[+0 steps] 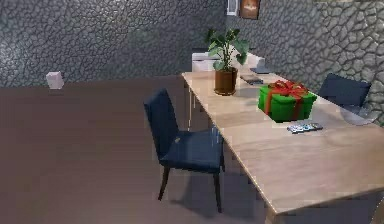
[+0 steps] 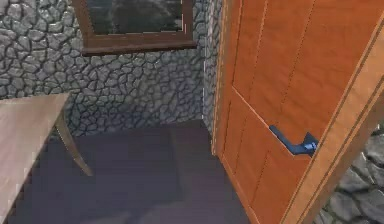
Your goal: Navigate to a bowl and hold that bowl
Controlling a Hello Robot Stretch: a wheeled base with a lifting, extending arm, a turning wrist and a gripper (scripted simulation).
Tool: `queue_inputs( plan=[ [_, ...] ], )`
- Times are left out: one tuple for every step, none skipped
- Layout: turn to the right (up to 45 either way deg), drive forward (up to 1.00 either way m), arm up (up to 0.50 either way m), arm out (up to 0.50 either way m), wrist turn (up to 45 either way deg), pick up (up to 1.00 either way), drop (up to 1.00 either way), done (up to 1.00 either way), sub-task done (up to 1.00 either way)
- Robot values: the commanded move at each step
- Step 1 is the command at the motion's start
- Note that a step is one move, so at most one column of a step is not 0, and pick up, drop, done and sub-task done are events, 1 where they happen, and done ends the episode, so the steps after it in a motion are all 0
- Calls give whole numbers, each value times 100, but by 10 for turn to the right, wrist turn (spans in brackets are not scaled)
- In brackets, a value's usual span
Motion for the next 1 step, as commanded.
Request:
queue_inputs(
  plan=[
    [-450, 0, 0, 0, 0, 0, 0, 0, 0]
  ],
)
